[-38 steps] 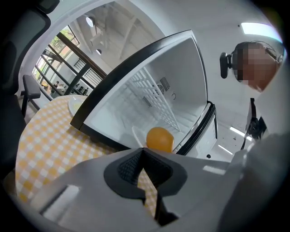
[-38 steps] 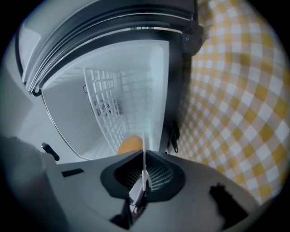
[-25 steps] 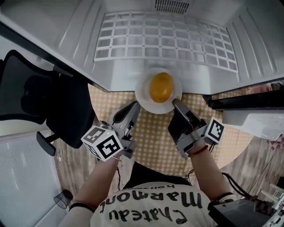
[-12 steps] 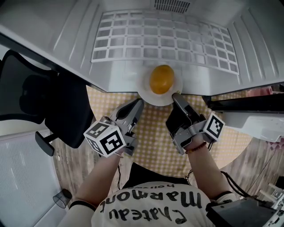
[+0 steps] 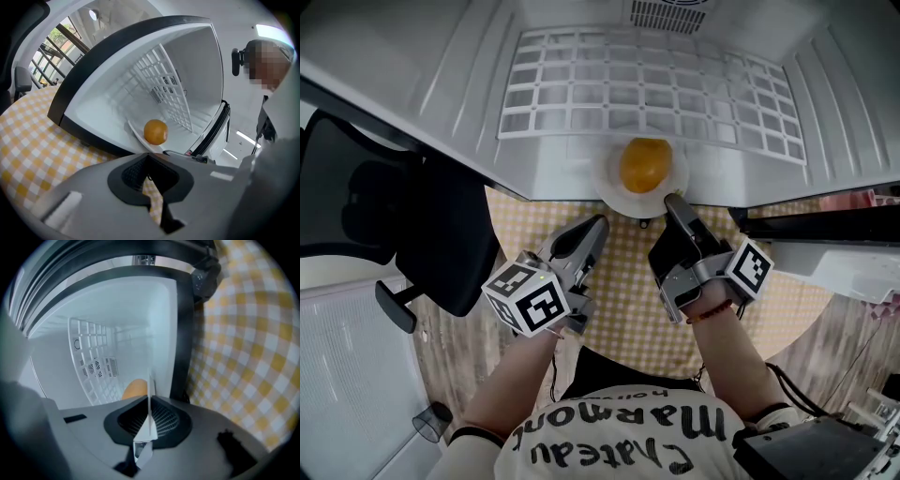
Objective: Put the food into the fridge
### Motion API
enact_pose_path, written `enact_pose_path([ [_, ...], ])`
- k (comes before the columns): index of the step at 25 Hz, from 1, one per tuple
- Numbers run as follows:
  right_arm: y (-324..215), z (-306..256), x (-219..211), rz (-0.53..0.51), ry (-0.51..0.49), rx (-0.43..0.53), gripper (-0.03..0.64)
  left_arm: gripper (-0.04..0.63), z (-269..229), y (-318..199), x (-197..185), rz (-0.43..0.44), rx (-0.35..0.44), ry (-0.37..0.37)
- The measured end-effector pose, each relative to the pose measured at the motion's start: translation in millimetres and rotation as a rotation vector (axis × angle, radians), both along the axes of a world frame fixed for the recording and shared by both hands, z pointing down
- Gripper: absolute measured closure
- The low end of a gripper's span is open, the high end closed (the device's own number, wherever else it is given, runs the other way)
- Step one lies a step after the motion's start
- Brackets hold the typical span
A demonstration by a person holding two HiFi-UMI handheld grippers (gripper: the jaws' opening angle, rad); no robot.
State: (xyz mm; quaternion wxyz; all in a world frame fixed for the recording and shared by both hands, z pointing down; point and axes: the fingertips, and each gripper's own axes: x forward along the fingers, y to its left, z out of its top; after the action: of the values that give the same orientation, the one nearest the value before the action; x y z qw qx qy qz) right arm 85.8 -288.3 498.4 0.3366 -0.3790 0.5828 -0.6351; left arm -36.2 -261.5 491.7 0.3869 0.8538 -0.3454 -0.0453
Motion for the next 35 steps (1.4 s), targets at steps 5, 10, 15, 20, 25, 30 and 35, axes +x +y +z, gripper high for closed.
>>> enact_pose_path([
  [5,-5,-4,-1,0.030,0.068,-0.009,0.588,0.592,-1,2,0,0.004,-0.002,0.007],
  [10,-12,-7,-4,0.052,0.131,-0.019,0.588,0.591,-1,5,-1,0.011,-0.004,0.015],
  [15,-16,-6,-7,0.063,0.169,-0.056,0.588,0.591,-2,7,-7,-0.001,-0.007,0.023],
  [20,-22,-7,-6,0.081,0.209,-0.085,0.588,0.591,-2,9,-9,-0.006,-0.006,0.033],
  [25,-28,-9,-8,0.097,0.233,-0.111,0.588,0.591,-6,10,-14,-0.010,-0.002,0.039],
  [30,-32,-10,-1,0.103,0.294,-0.136,0.588,0.591,-8,12,-15,-0.012,0.002,0.039],
  [35,-37,-12,-6,0.096,0.306,-0.121,0.582,0.591,-8,14,-22,-0.023,0.003,0.043],
])
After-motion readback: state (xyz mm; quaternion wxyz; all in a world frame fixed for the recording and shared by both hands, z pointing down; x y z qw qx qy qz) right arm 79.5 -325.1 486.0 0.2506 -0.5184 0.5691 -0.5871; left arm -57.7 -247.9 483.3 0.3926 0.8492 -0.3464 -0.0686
